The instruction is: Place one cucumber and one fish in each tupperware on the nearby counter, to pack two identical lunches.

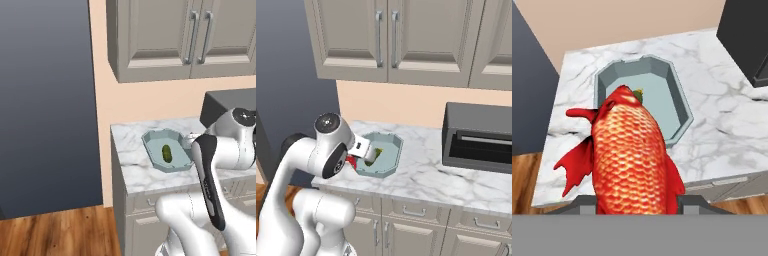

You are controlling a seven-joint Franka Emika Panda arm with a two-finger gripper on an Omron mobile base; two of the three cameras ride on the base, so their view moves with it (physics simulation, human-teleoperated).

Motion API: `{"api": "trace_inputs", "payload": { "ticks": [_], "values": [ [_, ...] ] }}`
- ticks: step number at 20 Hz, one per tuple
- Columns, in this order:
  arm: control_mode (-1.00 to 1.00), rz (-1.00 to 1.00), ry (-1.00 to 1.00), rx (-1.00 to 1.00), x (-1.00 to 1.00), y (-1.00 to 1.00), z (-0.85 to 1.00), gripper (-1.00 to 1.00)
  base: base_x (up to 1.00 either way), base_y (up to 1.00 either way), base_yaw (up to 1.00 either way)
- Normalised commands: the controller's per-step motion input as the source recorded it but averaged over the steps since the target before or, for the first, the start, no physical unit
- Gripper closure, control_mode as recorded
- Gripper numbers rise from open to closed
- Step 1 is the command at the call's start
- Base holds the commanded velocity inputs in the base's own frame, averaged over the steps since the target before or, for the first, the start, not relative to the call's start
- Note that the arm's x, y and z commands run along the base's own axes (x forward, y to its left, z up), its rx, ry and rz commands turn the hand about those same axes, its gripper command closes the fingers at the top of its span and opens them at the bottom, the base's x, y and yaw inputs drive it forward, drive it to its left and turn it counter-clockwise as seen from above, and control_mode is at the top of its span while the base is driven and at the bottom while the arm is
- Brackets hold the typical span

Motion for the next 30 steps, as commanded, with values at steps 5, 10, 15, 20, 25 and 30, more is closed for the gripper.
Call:
{"api": "trace_inputs", "payload": {
  "ticks": [5, 10, 15, 20, 25, 30],
  "values": [
    [-1.00, -0.07, 0.00, 0.00, 0.54, 0.00, -0.19, 1.00, 0.00, 0.00, 0.00],
    [-1.00, -0.05, 0.00, 0.00, 0.41, -0.01, -0.29, 1.00, 0.00, 0.00, 0.00],
    [-1.00, -0.04, 0.00, 0.00, 0.35, -0.09, -0.34, 1.00, 0.00, 0.00, 0.00],
    [-1.00, -0.01, 0.00, 0.00, 0.43, -0.20, -0.28, 1.00, 0.00, 0.00, 0.00],
    [-1.00, -0.01, 0.00, 0.00, 0.42, -0.13, -0.22, 1.00, 0.00, 0.00, 0.00],
    [-1.00, -0.01, 0.00, 0.00, 0.40, -0.09, -0.22, 1.00, 0.00, 0.00, 0.00]
  ]
}}
